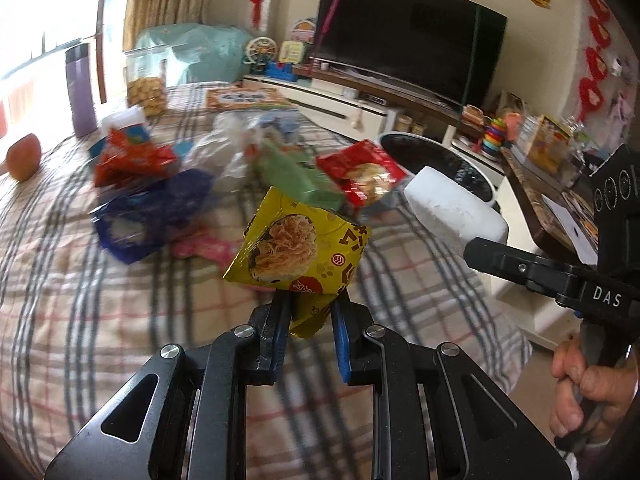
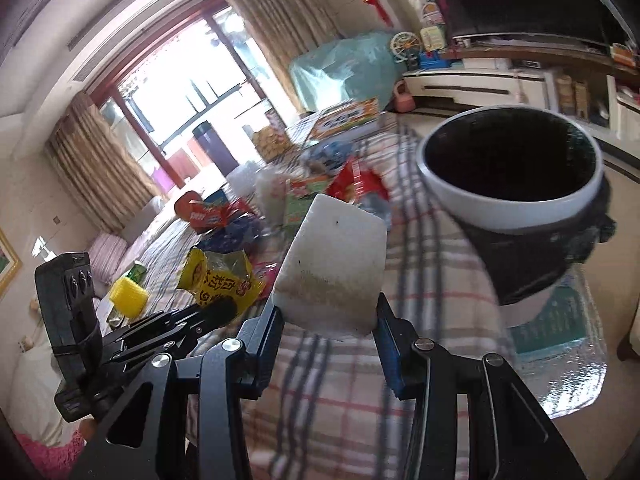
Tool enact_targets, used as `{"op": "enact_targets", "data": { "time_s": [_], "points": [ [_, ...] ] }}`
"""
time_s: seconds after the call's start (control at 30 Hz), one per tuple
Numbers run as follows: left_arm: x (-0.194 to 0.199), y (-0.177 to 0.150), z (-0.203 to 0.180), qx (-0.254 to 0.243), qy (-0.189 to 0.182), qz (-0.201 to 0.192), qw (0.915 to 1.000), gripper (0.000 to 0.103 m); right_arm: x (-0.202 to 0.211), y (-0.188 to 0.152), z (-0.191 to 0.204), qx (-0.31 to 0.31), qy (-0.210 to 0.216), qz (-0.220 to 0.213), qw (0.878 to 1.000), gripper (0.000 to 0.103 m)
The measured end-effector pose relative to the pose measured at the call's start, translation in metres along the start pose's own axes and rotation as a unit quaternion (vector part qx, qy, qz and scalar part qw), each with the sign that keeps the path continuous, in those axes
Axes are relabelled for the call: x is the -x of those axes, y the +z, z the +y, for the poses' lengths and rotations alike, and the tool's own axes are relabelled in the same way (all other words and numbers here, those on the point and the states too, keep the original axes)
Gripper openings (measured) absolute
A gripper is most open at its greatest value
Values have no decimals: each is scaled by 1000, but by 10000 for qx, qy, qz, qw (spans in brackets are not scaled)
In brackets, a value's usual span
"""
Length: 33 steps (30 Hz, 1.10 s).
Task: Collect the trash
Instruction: 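Carry both items over the white bin and open both tools to drop them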
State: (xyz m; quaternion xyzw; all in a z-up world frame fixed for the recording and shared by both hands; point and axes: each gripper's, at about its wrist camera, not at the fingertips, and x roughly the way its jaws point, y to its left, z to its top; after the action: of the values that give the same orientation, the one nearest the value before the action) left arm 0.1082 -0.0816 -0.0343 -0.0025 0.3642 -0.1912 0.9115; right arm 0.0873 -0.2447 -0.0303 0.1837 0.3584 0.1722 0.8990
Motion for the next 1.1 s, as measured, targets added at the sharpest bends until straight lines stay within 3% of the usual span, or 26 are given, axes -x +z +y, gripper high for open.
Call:
{"op": "enact_targets", "data": {
  "time_s": [0.6, 1.1],
  "points": [
    [-36, 48, -70, -538, -569, 54, 9969, 18, 34, 27, -66, -287, -530, -302, 9977, 44],
    [-83, 99, -111, -760, -766, 245, 9939, 18, 36, 78, -110, -369, -794, -355, 9955, 45]
  ]
}}
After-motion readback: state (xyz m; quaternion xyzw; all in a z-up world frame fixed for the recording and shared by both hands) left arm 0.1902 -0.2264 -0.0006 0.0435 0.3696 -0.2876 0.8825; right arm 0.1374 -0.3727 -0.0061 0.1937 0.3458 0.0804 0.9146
